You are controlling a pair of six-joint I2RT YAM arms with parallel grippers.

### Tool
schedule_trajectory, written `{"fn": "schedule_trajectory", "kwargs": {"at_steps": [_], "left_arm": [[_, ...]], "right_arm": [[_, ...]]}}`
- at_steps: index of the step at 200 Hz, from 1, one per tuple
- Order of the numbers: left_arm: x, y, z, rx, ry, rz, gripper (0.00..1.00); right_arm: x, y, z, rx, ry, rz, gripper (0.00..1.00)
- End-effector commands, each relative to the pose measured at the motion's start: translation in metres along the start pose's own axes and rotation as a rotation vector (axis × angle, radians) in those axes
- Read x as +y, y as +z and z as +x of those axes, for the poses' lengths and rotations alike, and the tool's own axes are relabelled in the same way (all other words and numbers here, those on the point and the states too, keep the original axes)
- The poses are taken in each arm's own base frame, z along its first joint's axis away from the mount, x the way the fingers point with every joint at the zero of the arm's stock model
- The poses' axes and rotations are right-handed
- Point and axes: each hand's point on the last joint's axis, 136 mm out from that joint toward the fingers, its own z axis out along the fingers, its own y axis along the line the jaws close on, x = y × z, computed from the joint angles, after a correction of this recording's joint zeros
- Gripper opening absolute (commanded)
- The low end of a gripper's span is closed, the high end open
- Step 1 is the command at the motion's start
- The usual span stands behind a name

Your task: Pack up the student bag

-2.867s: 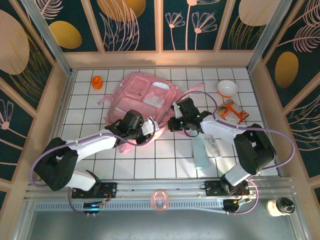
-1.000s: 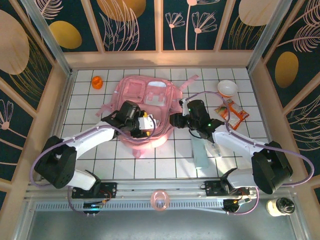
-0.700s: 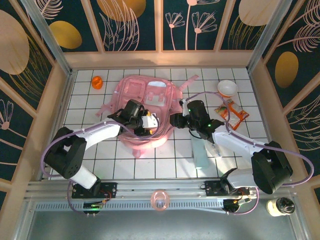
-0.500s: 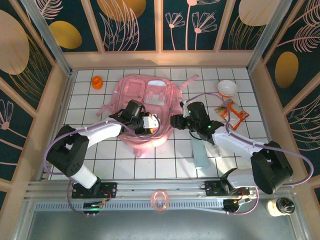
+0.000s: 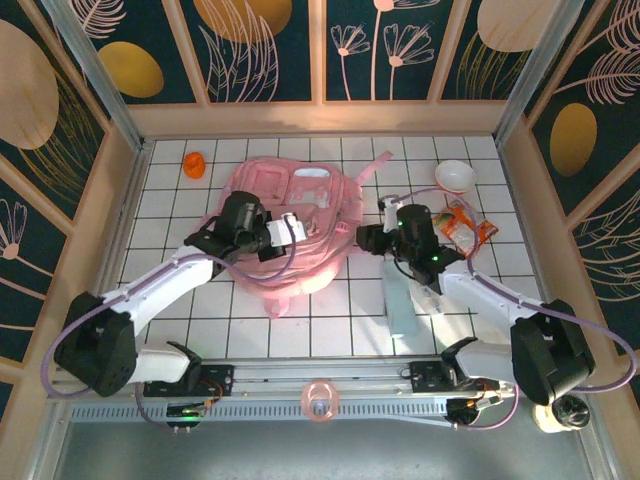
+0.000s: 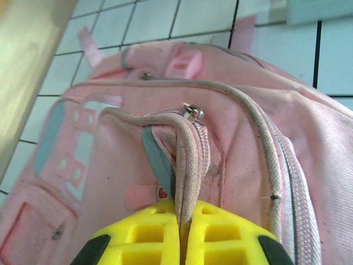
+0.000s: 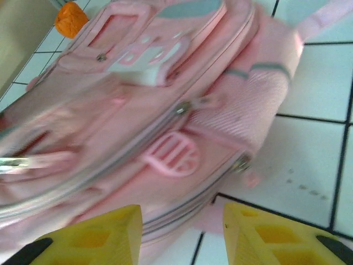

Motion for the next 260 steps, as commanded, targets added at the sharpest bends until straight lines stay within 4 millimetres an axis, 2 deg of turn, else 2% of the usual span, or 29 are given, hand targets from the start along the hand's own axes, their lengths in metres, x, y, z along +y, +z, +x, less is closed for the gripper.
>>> {"fn": "schedule_trajectory", "kwargs": {"at_steps": [1,21,38,66,91,109,164,191,229,260], "left_arm": [[0.012,-0.028,-0.039,-0.155,0.018,-0.033,0.0],[0.018,-0.04,-0.047,-0.169,0.04,-0.064,0.0],[0.019,-0.046,-0.052,-0.18,0.055,-0.074,0.0],[0.017,-0.05,-0.051,-0.188,0.08,-0.083,0.0],[0.009,-0.049,-0.049,-0.197,0.088,-0.061,0.0],[0.004,-0.048,-0.045,-0.19,0.088,-0.04,0.0],[-0.004,-0.046,-0.042,-0.199,0.09,-0.019,0.0],[-0.007,-0.044,-0.04,-0.2,0.085,-0.003,0.0],[-0.009,-0.042,-0.041,-0.213,0.076,0.003,0.0],[-0.009,-0.04,-0.038,-0.203,0.071,0.003,0.0]], "right_arm": [[0.012,-0.005,-0.019,-0.056,-0.216,-0.112,0.44],[0.022,-0.001,-0.019,-0.037,-0.402,-0.18,0.46],[0.023,0.008,-0.017,0.004,-0.488,-0.213,0.47],[0.021,0.031,0.001,0.112,-0.611,-0.298,0.48],[0.009,0.055,0.021,0.237,-0.659,-0.356,0.54],[0.008,0.065,0.032,0.301,-0.667,-0.428,0.58],[0.021,0.081,0.035,0.32,-0.662,-0.605,0.56],[0.02,0.088,0.029,0.297,-0.683,-0.595,0.55],[0.027,0.085,0.027,0.28,-0.711,-0.635,0.47],[0.032,0.075,0.028,0.302,-0.713,-0.666,0.31]]}}
